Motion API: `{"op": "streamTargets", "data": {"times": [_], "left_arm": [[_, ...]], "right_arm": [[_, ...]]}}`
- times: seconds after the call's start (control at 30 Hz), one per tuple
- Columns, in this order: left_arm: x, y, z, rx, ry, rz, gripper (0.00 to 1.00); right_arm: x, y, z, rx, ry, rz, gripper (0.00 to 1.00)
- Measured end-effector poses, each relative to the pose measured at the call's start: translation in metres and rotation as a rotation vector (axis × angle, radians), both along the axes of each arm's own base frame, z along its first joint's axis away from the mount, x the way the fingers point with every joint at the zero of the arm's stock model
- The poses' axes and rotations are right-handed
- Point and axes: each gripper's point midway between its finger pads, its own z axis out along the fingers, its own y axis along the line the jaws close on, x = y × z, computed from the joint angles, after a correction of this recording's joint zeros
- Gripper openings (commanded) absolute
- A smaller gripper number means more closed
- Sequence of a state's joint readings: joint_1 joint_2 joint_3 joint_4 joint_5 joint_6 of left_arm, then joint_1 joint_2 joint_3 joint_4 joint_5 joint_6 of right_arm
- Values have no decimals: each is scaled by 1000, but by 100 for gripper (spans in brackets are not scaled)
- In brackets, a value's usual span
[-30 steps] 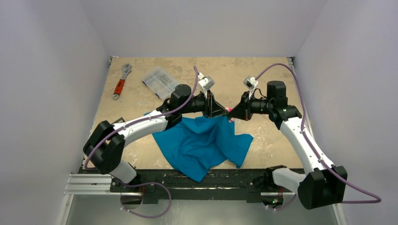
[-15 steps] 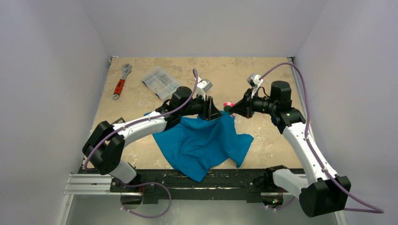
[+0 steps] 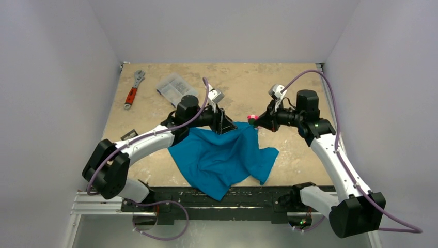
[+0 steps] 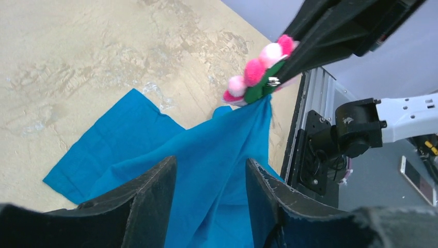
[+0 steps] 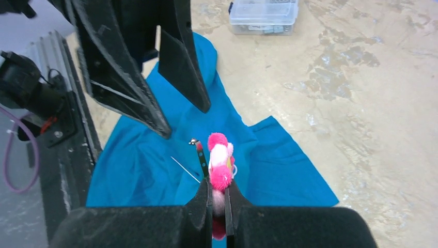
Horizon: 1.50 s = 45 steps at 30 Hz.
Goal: Remove the brooch from the garment
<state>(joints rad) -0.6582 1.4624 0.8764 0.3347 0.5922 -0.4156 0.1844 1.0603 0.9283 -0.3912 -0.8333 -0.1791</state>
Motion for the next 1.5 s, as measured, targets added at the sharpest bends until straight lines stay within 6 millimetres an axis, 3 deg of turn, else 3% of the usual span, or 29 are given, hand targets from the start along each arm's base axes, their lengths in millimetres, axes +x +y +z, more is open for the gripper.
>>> {"op": "streamTargets", "data": {"times": [0.27,0.33,0.53,0.57,0.6,0.87,1.03,1.17,1.3,1.4,1.5], "left_arm": [[-7,5,4,29,-116,-64,61],[-7,6,3,42,-134,-70,67],[-9,13,2,83,-179,-76,70],[-9,14,3,89,-188,-71,81],[-8,16,3,97,-197,-64,83],[10,40,6,186,-230,55,87],[24,60,38,195,-285,144,100],[24,76,90,173,-386,174,100],[12,101,134,126,-479,192,99],[3,115,149,105,-503,194,98],[-7,113,153,79,-509,139,97]], "right_arm": [[20,-23,-20,-226,-178,14,0],[28,-31,-25,-297,-235,17,0],[45,-50,-33,-454,-333,7,0],[47,-53,-34,-474,-343,3,0],[48,-55,-34,-487,-349,0,0],[68,-77,-17,-548,-381,-76,0],[96,-89,17,-429,-304,-175,0],[103,-75,51,-214,-223,-180,0],[83,-41,75,38,-80,-106,0],[65,-18,93,239,31,-62,0],[45,1,108,409,144,-3,0]]}}
